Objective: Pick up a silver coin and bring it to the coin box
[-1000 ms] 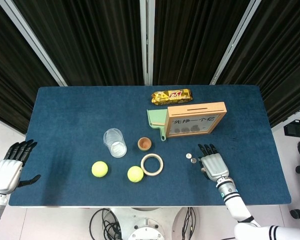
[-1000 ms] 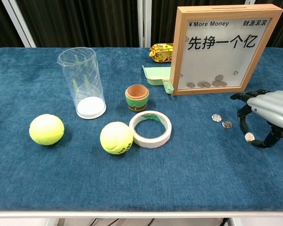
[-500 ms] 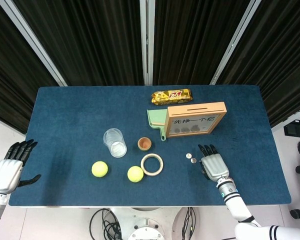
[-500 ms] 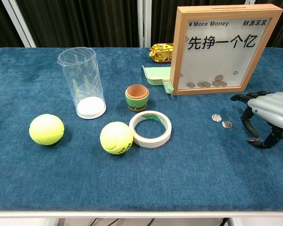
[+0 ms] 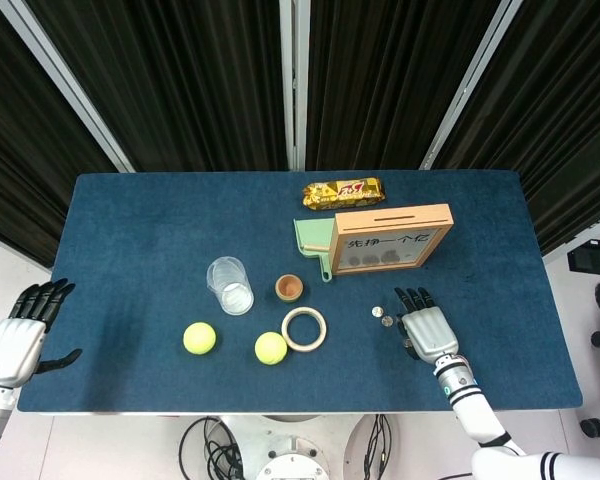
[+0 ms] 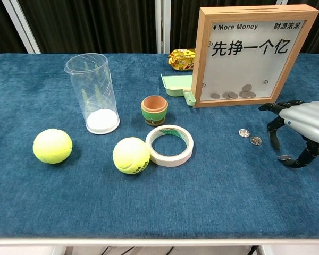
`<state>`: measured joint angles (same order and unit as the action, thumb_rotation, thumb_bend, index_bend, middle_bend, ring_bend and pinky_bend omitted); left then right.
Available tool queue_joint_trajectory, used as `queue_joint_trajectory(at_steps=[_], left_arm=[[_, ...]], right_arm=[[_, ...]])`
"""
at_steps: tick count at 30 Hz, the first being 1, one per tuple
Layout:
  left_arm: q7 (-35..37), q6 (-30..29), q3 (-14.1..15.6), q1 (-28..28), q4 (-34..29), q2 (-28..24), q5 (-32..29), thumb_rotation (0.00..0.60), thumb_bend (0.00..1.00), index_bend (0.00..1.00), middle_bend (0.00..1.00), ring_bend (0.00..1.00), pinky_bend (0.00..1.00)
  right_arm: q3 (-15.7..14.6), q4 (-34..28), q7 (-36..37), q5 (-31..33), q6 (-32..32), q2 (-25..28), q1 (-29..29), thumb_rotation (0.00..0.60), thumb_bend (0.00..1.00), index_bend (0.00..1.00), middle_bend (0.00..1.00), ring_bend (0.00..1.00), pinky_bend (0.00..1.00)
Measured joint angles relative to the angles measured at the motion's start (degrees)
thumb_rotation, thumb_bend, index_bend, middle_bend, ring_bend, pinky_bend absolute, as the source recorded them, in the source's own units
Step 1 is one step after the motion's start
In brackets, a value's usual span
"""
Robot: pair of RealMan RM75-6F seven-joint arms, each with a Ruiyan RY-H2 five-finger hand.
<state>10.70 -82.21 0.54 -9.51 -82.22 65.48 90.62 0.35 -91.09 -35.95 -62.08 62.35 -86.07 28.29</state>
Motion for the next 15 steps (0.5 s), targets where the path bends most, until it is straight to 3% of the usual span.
queue_joint_trajectory(at_steps=[15], left_arm=[[0.2, 0.3, 0.2, -0.1, 0.2, 0.0, 0.1, 0.600, 0.15, 0.05, 0.02, 0.00, 0.00]], right_arm=[[0.0, 0.2, -1.5, 1.1, -0.6, -0.1, 0.3, 0.600, 0.33, 0.54, 0.05, 0.00, 0.00]])
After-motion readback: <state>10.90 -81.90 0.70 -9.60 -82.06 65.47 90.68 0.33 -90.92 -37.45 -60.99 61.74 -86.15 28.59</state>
